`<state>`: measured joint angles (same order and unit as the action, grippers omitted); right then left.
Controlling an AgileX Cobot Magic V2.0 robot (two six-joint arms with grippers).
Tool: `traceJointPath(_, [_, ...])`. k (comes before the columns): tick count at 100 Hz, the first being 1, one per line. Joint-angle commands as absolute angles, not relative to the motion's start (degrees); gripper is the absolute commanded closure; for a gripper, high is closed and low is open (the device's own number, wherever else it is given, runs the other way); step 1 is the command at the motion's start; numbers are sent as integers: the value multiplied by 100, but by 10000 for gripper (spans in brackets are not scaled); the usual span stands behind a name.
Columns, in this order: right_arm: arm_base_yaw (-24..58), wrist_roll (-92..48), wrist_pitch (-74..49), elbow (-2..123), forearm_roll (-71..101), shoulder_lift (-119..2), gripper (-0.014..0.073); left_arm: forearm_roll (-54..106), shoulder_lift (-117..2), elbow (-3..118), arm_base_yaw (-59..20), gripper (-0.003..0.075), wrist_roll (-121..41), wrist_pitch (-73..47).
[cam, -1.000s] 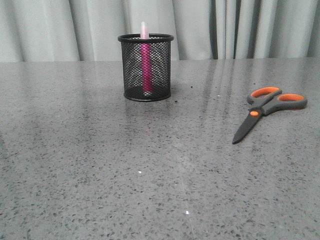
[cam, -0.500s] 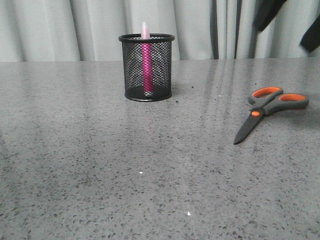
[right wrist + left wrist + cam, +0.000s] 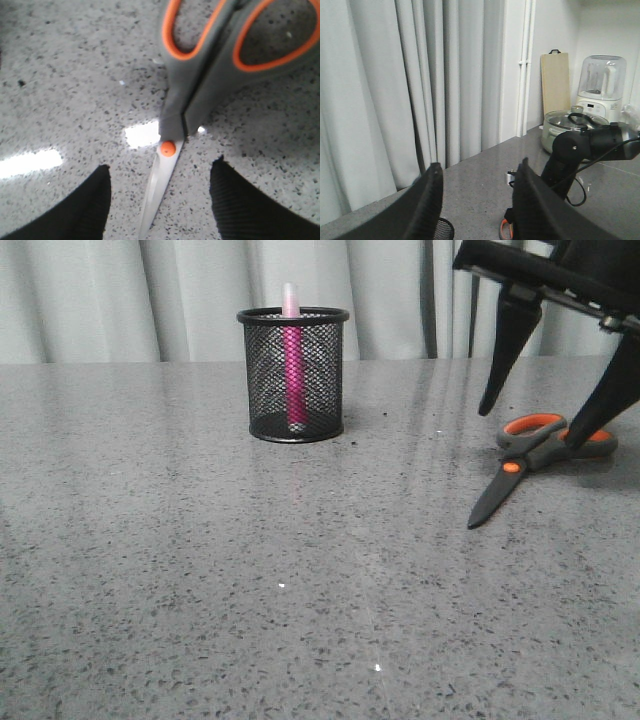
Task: Put pen and scissors into bin
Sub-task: 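Lower the right gripper and close it on the scissors blades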
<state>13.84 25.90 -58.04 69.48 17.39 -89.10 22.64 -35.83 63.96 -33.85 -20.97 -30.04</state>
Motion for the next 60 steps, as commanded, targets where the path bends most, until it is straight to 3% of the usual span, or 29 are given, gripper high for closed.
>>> traceJointPath(1, [1390, 2843, -5738, 7142, 1667, -8803, 214, 2339, -3563, 6528, -3526, 426, -2087, -2664])
traceJointPath(60, [1390, 3265, -6012, 7773, 1153, -9365, 214, 2349, -3501, 6528, -3640, 426, -2087, -2779])
